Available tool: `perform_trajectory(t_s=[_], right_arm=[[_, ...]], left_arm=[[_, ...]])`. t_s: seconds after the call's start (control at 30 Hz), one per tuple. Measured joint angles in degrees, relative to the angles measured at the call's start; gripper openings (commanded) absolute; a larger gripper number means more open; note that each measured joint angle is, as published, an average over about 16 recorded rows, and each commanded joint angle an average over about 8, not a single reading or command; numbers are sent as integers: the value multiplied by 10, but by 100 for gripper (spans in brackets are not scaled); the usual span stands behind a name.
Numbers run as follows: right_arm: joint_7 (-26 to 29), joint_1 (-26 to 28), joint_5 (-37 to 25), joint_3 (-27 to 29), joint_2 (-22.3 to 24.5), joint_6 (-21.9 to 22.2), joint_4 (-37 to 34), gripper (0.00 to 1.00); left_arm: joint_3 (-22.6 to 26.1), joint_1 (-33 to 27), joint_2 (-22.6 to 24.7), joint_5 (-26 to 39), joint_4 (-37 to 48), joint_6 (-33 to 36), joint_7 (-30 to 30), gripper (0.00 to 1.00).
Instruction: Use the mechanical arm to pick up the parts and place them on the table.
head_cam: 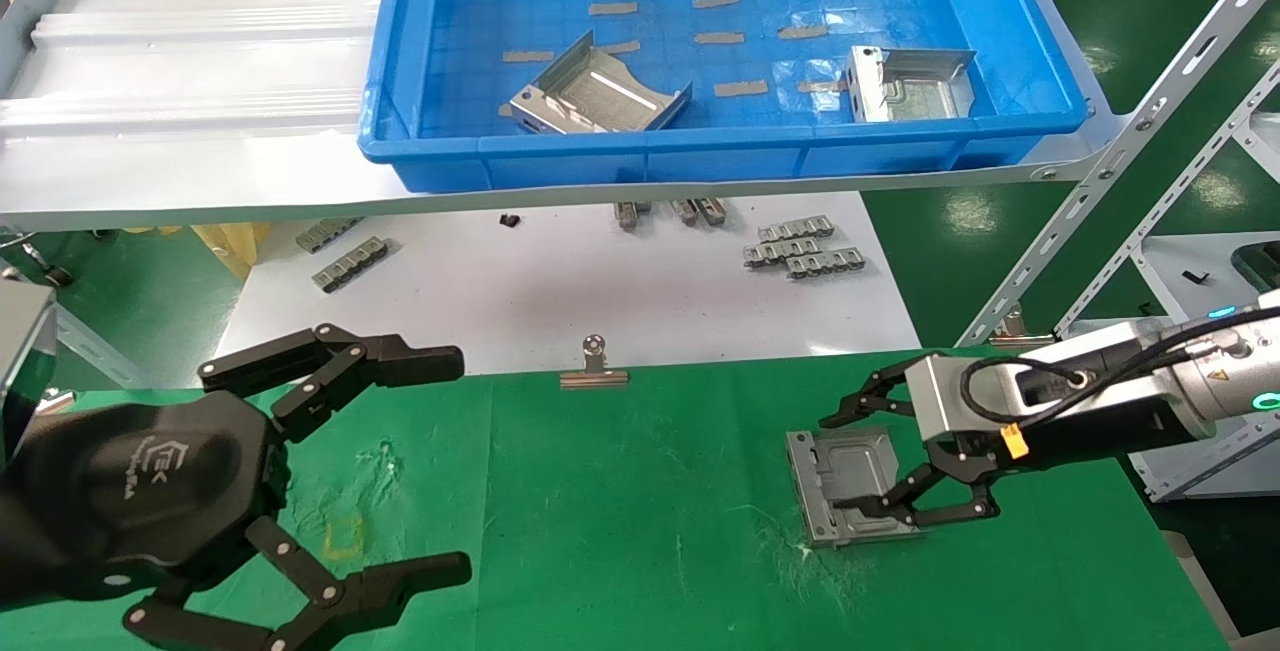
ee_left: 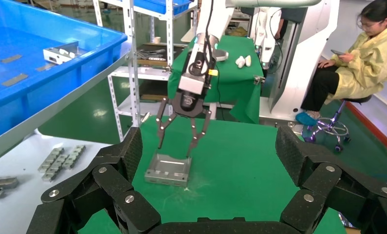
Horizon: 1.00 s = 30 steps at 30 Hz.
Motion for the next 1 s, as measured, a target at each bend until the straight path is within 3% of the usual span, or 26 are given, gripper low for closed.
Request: perform_trajectory(t_s=[0.47, 1.0], right_arm=[[21, -21, 8, 31, 8, -1, 24, 100], [119, -130, 45, 186, 47, -2, 144, 100]], left_arm=[[0, 0, 0, 0, 0, 0, 0, 100], [0, 0, 0, 0, 0, 0, 0, 100]])
